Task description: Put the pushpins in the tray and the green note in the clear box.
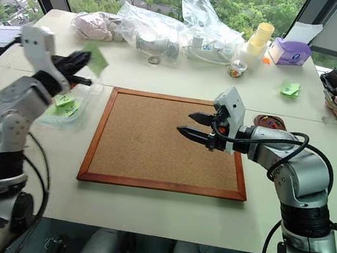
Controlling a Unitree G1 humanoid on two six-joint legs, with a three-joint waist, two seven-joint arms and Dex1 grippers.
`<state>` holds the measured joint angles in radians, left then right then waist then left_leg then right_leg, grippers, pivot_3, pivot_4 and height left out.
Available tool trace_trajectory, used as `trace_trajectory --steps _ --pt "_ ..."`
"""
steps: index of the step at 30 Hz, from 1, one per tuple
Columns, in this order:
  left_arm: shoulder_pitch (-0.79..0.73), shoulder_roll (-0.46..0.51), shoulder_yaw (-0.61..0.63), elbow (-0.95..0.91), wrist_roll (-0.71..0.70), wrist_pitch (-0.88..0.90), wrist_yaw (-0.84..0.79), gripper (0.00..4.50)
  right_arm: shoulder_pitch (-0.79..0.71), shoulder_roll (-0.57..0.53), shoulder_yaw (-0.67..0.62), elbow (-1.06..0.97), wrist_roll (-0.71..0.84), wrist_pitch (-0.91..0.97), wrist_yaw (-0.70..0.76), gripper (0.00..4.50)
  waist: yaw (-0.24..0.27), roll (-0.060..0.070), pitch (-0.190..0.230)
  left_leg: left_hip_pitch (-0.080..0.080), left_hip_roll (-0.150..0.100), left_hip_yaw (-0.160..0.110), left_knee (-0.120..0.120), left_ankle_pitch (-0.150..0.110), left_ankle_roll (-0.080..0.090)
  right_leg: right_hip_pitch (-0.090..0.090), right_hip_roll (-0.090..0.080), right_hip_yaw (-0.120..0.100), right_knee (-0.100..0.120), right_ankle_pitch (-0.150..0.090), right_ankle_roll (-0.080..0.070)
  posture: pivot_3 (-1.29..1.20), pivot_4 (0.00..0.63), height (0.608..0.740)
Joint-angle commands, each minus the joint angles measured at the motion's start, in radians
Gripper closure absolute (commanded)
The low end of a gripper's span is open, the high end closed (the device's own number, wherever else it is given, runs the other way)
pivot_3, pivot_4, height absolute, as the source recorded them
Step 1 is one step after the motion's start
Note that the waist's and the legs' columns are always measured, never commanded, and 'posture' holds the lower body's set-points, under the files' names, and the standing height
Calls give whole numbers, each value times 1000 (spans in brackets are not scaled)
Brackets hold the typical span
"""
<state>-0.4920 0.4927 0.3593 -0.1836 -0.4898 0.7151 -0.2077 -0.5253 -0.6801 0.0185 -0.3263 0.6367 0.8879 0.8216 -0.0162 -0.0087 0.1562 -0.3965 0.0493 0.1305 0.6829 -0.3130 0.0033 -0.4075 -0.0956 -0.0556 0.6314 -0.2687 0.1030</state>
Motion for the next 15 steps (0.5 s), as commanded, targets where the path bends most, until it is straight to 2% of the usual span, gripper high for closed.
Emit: trace_trajectory --steps 1,5,6,7,14,15 --pt "46 54 62 26 59 -28 31 4500 -23 -5 16 -2 -23 -48 27 1702 2 0 0 0 0 0 0 0 0 0 0 0 0 0 0 0 150 740" --pt "79 50 76 64 78 -27 48 4500 -37 -4 31 25 -50 -76 43 1702 17 -4 2 -1 0 -1 1 0 0 0 -1 -1 0 0 0 0 150 740" --pt "84 43 84 71 71 -23 49 3817 -41 -4 35 30 -54 -82 46 1671 19 -4 2 -1 0 -1 1 -1 1 0 -2 -1 0 0 0 0 150 740" --pt "89 40 83 73 67 -24 42 3557 -43 -5 36 33 -57 -86 49 1671 21 -4 2 -1 0 0 1 -1 1 0 -2 -1 0 0 0 0 150 740" --pt "105 64 87 27 -22 20 -71 253 -43 -21 31 43 -75 -95 68 1671 23 -4 2 -4 0 0 1 -1 1 -2 -2 -1 0 0 0 0 150 740" --pt "108 86 79 5 -57 44 -121 68 -38 -31 26 46 -78 -98 76 1671 22 -5 3 -4 0 0 1 -1 1 -2 -2 -1 0 0 0 0 150 740"
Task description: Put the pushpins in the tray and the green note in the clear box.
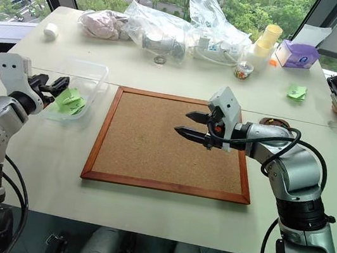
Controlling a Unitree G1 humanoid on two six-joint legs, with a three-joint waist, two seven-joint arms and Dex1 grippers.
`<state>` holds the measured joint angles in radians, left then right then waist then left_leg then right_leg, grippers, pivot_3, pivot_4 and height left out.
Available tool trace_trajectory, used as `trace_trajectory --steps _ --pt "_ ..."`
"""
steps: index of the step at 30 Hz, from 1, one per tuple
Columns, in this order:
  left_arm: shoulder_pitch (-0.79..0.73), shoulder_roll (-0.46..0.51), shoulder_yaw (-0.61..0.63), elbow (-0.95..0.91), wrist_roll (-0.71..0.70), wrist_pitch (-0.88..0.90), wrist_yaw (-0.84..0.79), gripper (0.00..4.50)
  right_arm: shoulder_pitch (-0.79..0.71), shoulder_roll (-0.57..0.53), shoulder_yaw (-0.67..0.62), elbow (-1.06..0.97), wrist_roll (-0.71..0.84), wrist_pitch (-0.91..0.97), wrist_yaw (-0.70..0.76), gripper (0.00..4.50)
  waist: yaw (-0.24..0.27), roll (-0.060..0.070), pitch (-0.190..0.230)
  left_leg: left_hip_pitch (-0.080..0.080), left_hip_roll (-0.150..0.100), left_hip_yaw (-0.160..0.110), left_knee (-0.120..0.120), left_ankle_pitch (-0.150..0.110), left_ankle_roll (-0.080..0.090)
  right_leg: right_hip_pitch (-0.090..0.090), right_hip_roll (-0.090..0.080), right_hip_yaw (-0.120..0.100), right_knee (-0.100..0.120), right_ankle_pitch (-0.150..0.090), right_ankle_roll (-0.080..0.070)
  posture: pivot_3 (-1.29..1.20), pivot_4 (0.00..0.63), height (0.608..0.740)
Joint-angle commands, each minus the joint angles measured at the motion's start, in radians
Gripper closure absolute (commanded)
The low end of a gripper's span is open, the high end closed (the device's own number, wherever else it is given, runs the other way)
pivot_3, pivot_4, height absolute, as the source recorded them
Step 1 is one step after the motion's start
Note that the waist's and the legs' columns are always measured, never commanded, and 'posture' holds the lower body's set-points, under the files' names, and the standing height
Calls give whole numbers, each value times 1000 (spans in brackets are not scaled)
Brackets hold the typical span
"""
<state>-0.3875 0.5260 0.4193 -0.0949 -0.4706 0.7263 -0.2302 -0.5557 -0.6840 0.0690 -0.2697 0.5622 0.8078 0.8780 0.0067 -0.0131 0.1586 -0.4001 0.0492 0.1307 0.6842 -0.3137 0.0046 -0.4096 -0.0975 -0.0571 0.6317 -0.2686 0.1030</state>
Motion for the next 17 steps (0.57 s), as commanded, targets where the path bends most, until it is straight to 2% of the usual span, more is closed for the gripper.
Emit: trace_trajectory --steps 1,10,17 --pt "6 74 11 -104 -109 51 -149 68 -2 -38 -29 -8 -6 -20 28 1671 -2 -1 0 0 0 0 0 0 0 0 0 0 0 0 0 0 150 740" --pt "31 172 -82 -281 -327 189 -400 68 62 -126 -95 -22 13 -19 76 1671 -2 0 0 0 0 0 0 0 0 0 0 0 0 0 0 0 150 740" --pt "41 198 -241 -322 -269 136 -482 68 112 -143 -130 -65 18 -9 52 1671 -3 0 0 1 -1 0 0 0 -1 0 1 0 0 0 0 0 150 740"
